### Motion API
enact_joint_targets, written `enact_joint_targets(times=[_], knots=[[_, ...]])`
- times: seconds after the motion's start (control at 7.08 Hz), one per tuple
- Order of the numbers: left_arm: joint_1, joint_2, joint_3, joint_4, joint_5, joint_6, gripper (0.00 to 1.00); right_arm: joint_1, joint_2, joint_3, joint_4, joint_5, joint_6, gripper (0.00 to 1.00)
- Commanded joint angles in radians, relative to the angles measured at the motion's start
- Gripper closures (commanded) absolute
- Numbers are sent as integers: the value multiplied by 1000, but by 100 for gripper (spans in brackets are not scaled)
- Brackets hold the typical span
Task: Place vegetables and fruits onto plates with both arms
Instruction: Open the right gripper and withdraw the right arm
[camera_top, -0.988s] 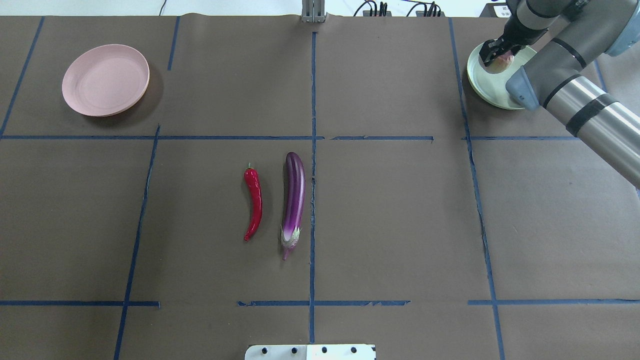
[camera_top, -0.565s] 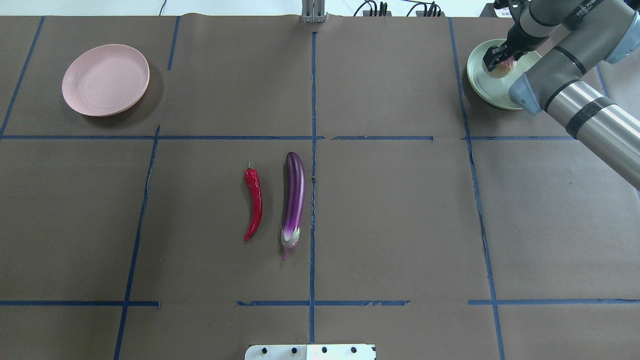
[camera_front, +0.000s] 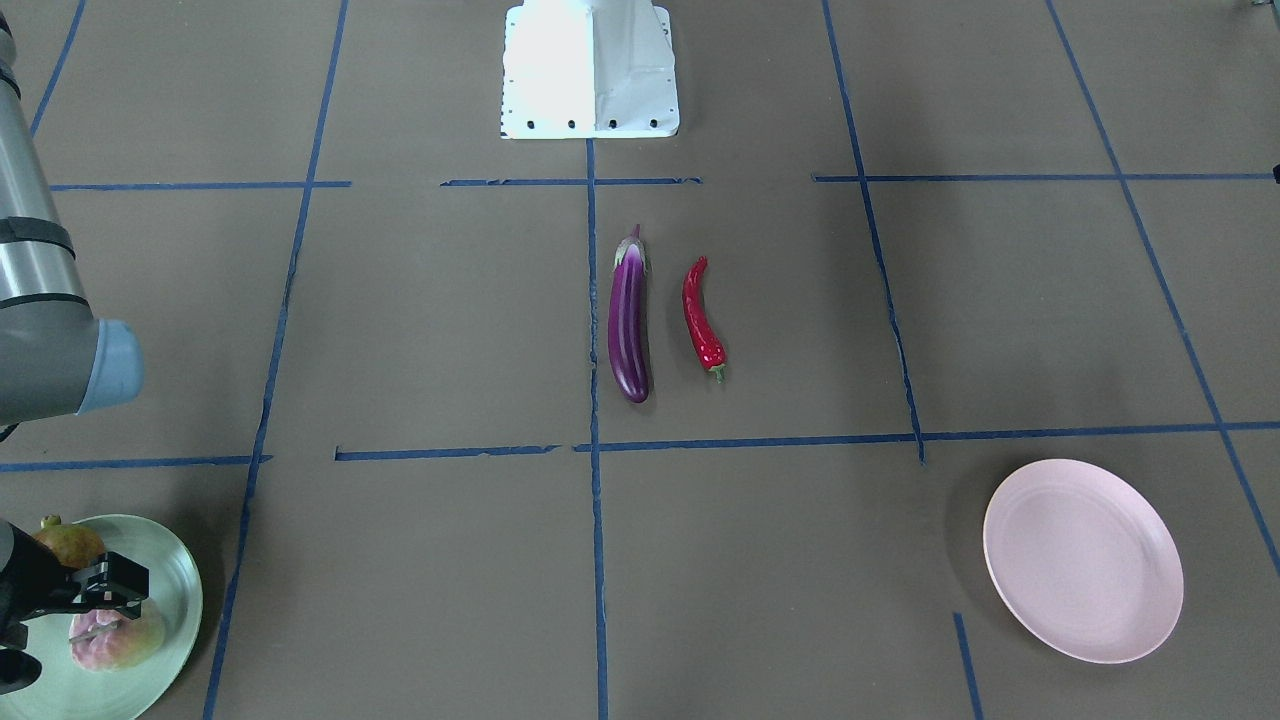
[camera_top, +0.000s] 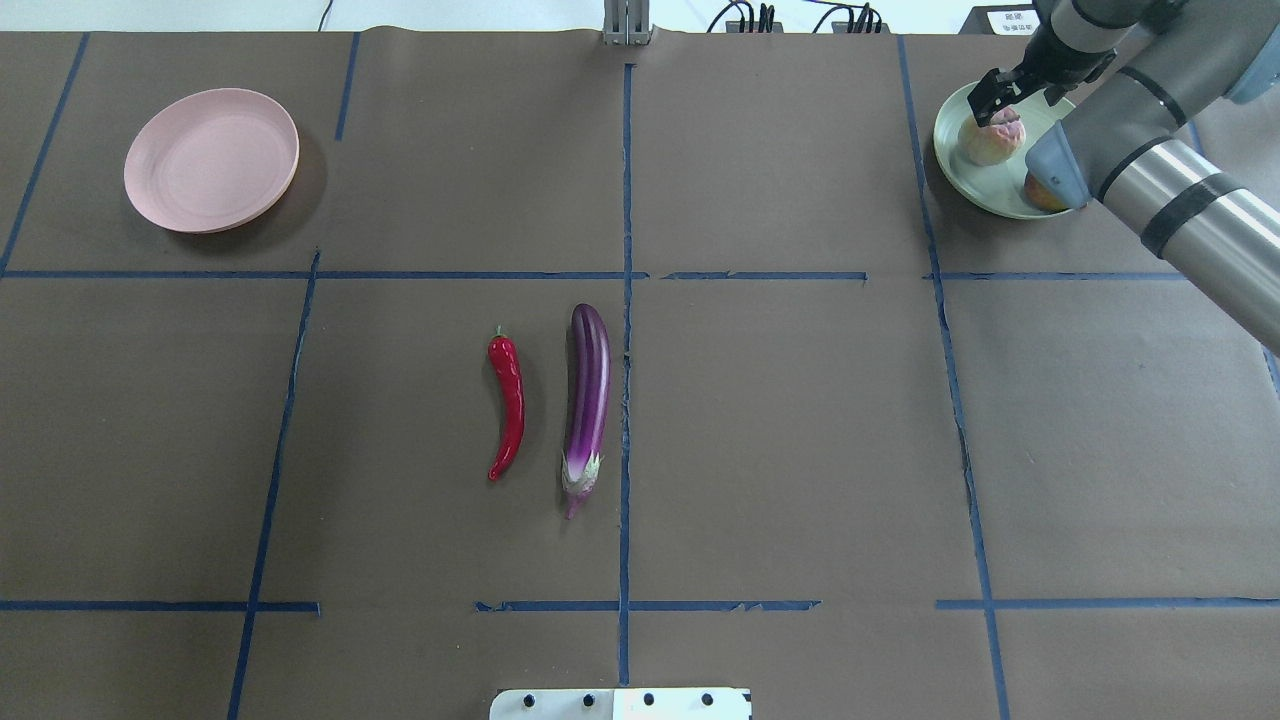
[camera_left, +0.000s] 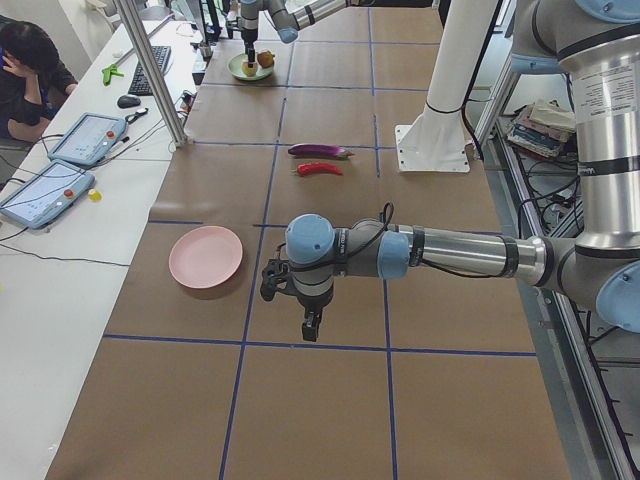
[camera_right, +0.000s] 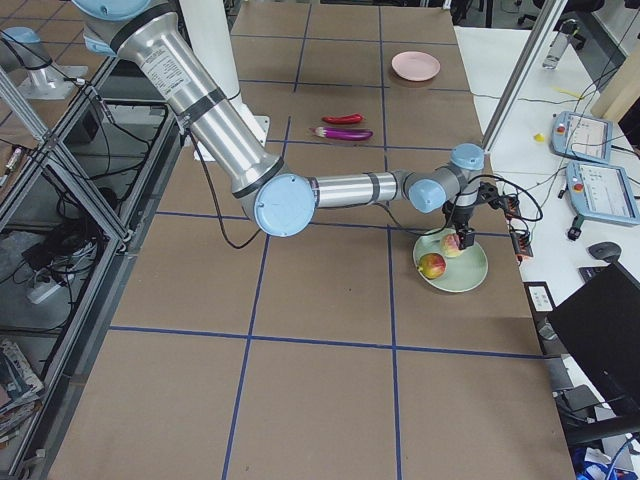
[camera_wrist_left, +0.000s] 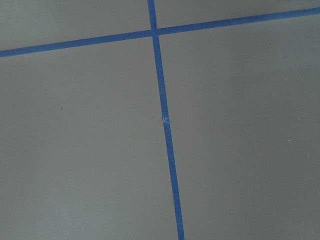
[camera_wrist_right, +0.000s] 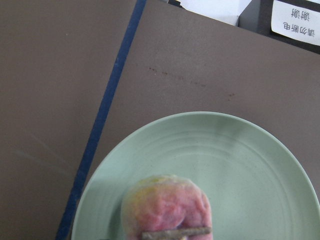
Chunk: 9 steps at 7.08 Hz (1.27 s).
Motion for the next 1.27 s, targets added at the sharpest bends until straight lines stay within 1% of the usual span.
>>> enact_joint_targets(times=[0.0,0.14,0.28,0.42,0.56,0.71,0.85,0.99,1.13], knots=[[13,-49,-6,-10,-1,-10,0,87,-47,147,-196,62,-106,0],[14,-116,5,-50,5,-8,0,139,-88,233,-321,62,-230,0],[14,-143,13,-79,4,-13,0,190,-139,334,-448,62,-306,0],[16,-198,14,-67,-3,-14,0,227,-229,487,-553,66,-334,0],[33,-216,-5,-76,-4,-134,0,245,-383,659,-584,123,-340,0],[83,-255,-15,-78,-25,-277,0,275,-530,767,-578,193,-340,0],[152,-323,-16,-68,-61,-418,0,298,-647,842,-578,216,-340,0],[259,-359,-47,-78,-40,-492,0,315,-729,873,-577,215,-333,0],[386,-416,-68,-70,-29,-604,0,325,-780,884,-574,215,-334,0]])
